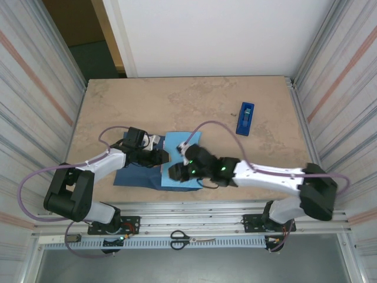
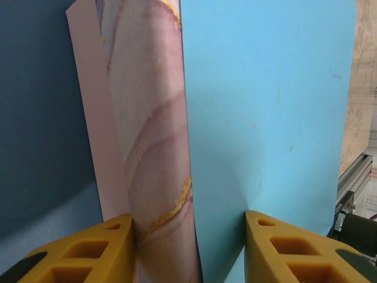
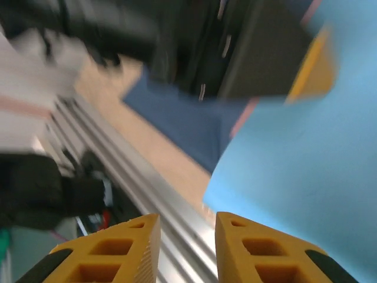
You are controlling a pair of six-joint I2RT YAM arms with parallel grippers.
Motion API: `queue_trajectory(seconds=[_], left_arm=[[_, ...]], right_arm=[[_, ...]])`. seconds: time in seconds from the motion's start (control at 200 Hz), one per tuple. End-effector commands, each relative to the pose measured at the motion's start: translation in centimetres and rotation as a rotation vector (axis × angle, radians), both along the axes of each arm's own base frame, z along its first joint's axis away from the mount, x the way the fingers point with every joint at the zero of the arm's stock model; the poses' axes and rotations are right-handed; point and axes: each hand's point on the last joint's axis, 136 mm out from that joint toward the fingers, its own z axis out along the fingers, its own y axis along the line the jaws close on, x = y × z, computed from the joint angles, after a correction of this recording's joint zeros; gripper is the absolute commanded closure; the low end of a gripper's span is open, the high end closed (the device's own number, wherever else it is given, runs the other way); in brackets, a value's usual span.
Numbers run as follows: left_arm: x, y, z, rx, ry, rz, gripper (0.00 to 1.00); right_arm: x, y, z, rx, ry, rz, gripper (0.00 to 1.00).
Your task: Wrap the gift box in paper
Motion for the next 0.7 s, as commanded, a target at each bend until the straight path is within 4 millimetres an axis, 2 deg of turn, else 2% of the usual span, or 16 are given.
queue_trajectory(seconds=[0.0,0.105,0.14,0.175,0.225,0.266,0.321,0.446,0.536,0.596,0.696], left_arm=[[-2.3,1.6,-3.1,0.09,0.102,0.004,0.58],[-2.3,1.5,-3.2,0.086,0.107,0.005,0.58],[-2.3,1.5,-3.1,0.084,0.108,0.005,0.58],[-2.3,1.5,-3.1,0.084,0.109,0.006,0.58],[-2.2,1.4,-3.1,0.084,0.106,0.006,0.58],[-2.3,1.5,-3.1,0.084,0.109,0.008,0.58],[-2.2,1.4,-3.0,0.081,0.107,0.006,0.58],[-2.3,1.3,-3.1,0.076,0.111,0.005,0.58],[-2.2,1.3,-3.1,0.073,0.114,0.002,0.58],[-2.2,1.2,-3.1,0.071,0.113,0.002,0.58],[-2.2,1.2,-3.2,0.069,0.117,0.008,0.59]], right_arm=[[3.0,-5.3,-2.1,-0.071,0.049,-0.139,0.64],[4.2,-8.2,-4.2,-0.079,0.186,-0.223,0.66],[4.1,-9.2,-5.1,-0.111,0.213,-0.264,0.64],[3.7,-10.0,-5.9,-0.132,0.229,-0.293,0.57],[3.0,-10.6,-6.6,-0.124,0.245,-0.31,0.56],[2.3,-10.7,-7.2,-0.092,0.264,-0.311,0.51],[1.1,-10.3,-7.7,-0.034,0.293,-0.255,0.36],[-0.3,-9.8,-8.2,-0.045,0.282,-0.161,0.25],[-0.2,-9.6,-8.9,-0.088,0.285,-0.144,0.24],[-0.2,-8.6,-8.7,-0.081,0.282,-0.104,0.26],[-1.0,-6.9,-8.4,-0.08,0.311,-0.03,0.4]])
